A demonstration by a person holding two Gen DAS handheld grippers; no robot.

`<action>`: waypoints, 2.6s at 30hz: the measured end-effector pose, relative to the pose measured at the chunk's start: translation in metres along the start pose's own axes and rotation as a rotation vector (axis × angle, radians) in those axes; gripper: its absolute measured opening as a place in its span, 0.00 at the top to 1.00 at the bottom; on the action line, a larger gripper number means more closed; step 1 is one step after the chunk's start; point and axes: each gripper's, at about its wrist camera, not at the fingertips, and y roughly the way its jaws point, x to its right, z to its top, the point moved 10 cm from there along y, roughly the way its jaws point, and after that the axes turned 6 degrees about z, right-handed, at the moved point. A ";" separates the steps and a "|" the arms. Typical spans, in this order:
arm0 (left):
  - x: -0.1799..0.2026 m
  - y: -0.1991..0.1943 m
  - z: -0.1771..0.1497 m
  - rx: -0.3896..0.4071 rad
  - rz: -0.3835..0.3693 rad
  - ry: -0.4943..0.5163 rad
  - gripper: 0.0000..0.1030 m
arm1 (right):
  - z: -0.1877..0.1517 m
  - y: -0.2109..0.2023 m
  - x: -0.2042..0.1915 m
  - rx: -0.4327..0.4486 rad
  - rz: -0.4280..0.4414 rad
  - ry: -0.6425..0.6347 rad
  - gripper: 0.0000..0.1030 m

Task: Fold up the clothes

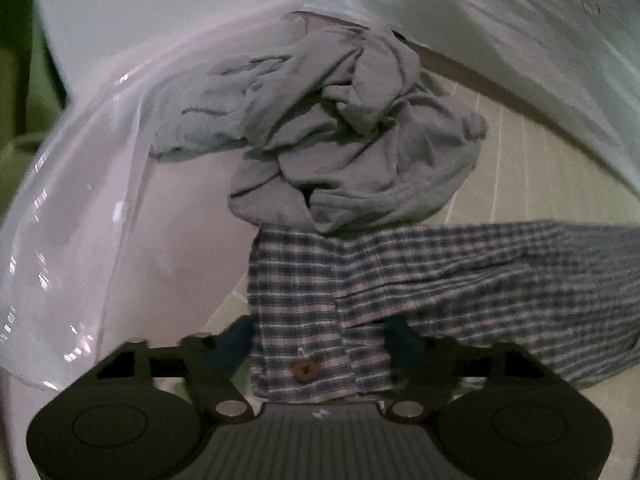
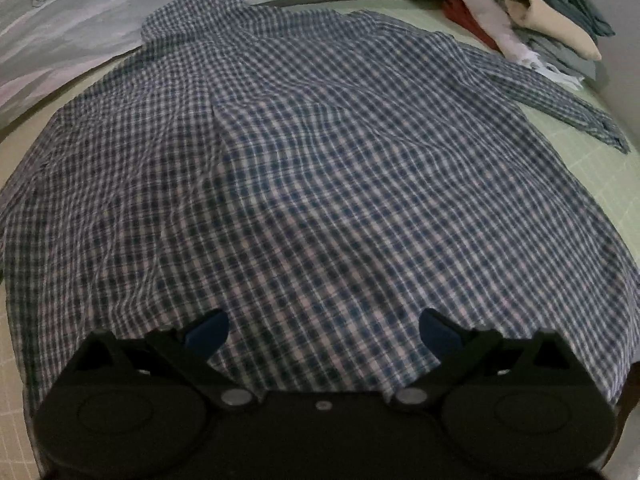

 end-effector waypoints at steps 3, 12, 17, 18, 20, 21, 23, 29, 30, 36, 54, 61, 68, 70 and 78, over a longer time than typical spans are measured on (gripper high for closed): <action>0.004 -0.003 0.002 0.003 -0.005 0.002 0.69 | -0.002 0.001 0.000 -0.003 -0.007 0.001 0.00; 0.051 -0.029 0.002 -0.021 -0.191 -0.054 0.88 | -0.002 0.004 0.011 0.006 -0.004 0.047 0.00; 0.123 -0.061 0.002 -0.002 -0.308 0.020 0.88 | 0.002 0.001 0.024 0.029 0.005 0.095 0.00; 0.141 -0.070 0.000 0.001 -0.343 0.044 0.89 | 0.003 0.000 0.027 0.035 0.007 0.108 0.00; 0.176 -0.090 -0.004 0.008 -0.411 0.096 0.90 | 0.006 -0.002 0.033 0.049 0.011 0.133 0.00; 0.195 -0.101 -0.007 0.004 -0.444 0.128 0.90 | 0.007 -0.003 0.037 0.055 0.011 0.146 0.00; 0.232 -0.126 -0.017 -0.019 -0.516 0.185 0.90 | 0.008 -0.007 0.045 0.055 0.007 0.177 0.00; 0.295 -0.187 -0.036 0.013 -0.690 0.292 0.55 | 0.013 -0.032 0.056 0.097 0.047 0.252 0.00; 0.297 -0.187 -0.035 0.030 -0.675 0.308 0.31 | 0.015 -0.030 0.053 0.103 0.060 0.241 0.00; 0.263 -0.151 -0.031 0.006 -0.498 0.230 0.16 | 0.022 -0.018 0.015 0.071 0.100 0.132 0.00; 0.200 -0.072 -0.053 -0.086 -0.307 0.247 0.14 | 0.017 0.002 -0.139 0.073 0.332 -0.132 0.32; 0.201 -0.062 -0.059 -0.108 -0.289 0.264 0.14 | 0.003 0.015 -0.157 0.030 0.362 -0.173 0.41; 0.209 -0.058 -0.070 -0.124 -0.270 0.295 0.14 | 0.003 0.015 -0.166 0.041 0.387 -0.241 0.59; 0.213 -0.057 -0.073 -0.127 -0.263 0.306 0.13 | 0.003 0.017 -0.167 0.046 0.385 -0.258 0.72; 0.237 -0.063 -0.082 -0.126 -0.257 0.365 0.13 | 0.019 0.001 -0.149 0.077 0.449 -0.228 1.00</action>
